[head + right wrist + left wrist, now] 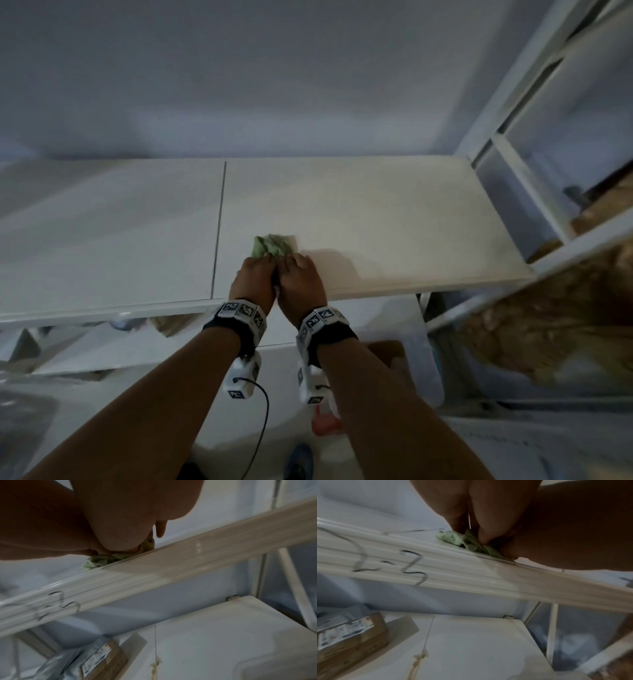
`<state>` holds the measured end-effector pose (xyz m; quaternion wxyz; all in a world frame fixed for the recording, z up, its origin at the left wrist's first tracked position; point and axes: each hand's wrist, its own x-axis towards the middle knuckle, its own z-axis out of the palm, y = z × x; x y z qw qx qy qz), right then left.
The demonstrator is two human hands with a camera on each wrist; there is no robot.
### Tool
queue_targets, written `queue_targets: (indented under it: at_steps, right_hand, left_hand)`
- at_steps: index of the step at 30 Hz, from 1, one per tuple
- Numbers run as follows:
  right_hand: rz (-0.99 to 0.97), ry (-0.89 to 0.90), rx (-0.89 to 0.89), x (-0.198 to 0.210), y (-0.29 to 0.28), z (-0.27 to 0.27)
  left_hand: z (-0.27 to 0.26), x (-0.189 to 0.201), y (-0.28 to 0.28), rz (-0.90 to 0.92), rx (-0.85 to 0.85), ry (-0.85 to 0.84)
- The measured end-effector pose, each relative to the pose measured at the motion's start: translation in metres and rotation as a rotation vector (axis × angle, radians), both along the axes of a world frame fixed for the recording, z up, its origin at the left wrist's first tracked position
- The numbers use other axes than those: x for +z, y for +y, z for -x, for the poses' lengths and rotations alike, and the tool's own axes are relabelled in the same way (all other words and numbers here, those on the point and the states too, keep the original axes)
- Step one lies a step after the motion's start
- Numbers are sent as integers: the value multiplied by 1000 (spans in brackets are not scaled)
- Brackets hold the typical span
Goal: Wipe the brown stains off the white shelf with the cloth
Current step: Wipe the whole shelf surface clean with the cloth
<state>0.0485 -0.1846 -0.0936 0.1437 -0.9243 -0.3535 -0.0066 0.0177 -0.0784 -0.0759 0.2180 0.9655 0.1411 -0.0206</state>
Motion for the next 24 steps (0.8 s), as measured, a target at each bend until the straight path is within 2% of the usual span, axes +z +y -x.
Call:
queue_targets:
  at_steps: [5,11,16,24]
  right_hand:
    - [-11,63,-191,6,-81,-18]
    - [-21,79,-287,4,-153,-44]
    - [-36,89,-338,-6,-183,-57]
    - [-173,113,-410,-4,-191,-57]
  left_hand:
    - [-42,-10,-72,-34,-135,11]
    - [-76,-14,-142,-22,-249,13]
    - [-89,-8,-181,18,-264,-1]
    - [-92,-6,-190,-68,-350,-16]
